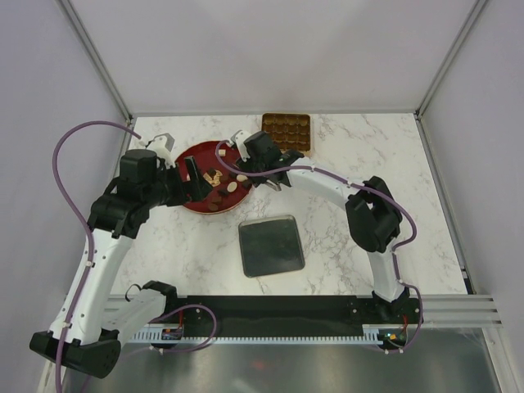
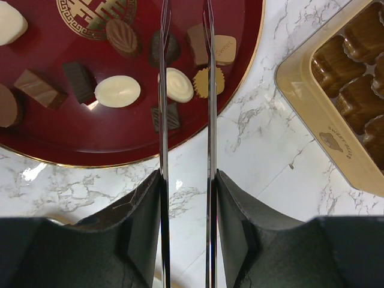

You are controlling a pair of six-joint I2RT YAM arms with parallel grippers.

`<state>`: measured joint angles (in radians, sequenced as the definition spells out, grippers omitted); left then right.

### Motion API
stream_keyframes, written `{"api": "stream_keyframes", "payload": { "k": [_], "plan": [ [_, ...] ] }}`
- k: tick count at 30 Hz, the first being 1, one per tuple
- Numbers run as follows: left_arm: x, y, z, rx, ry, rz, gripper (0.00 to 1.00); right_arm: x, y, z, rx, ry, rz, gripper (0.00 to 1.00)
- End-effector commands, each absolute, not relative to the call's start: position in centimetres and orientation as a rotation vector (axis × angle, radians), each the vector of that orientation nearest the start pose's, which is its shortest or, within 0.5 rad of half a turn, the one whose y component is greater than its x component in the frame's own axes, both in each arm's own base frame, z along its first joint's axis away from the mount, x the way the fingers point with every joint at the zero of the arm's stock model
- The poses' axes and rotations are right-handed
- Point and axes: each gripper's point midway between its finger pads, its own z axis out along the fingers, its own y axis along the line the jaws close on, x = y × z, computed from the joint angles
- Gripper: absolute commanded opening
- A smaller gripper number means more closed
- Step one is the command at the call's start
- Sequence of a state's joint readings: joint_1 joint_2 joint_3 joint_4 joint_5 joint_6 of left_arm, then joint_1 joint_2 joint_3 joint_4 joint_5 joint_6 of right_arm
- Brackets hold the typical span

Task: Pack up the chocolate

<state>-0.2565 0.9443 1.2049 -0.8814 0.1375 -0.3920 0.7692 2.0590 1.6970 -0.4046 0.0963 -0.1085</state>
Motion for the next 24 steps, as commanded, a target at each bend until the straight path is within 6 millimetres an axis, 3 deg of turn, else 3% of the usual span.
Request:
{"api": "stream_keyframes", "payload": {
  "k": [1, 15, 20, 24],
  "plan": [
    [24.8, -11.4, 28.3, -0.060, 2.191, -0.576, 0.98, 42.1, 36.8, 12.9, -0.946, 2.082, 0.189, 0.46],
    [24.8, -11.7, 28.1, -0.043, 2.190, -0.597, 0.98, 42.5, 35.8, 9.9, -0.967, 2.147, 0.159, 0.48],
    [24.9, -11.8, 28.0, -0.043, 2.190, -0.601, 0.98, 43.0, 35.4, 10.1, -0.955, 2.145, 0.152, 0.49],
    [25.0, -12.0, 28.0, -0.039, 2.191, -0.608, 0.98, 43.2, 35.7, 11.9, -0.942, 2.113, 0.169, 0.49]
  ]
}}
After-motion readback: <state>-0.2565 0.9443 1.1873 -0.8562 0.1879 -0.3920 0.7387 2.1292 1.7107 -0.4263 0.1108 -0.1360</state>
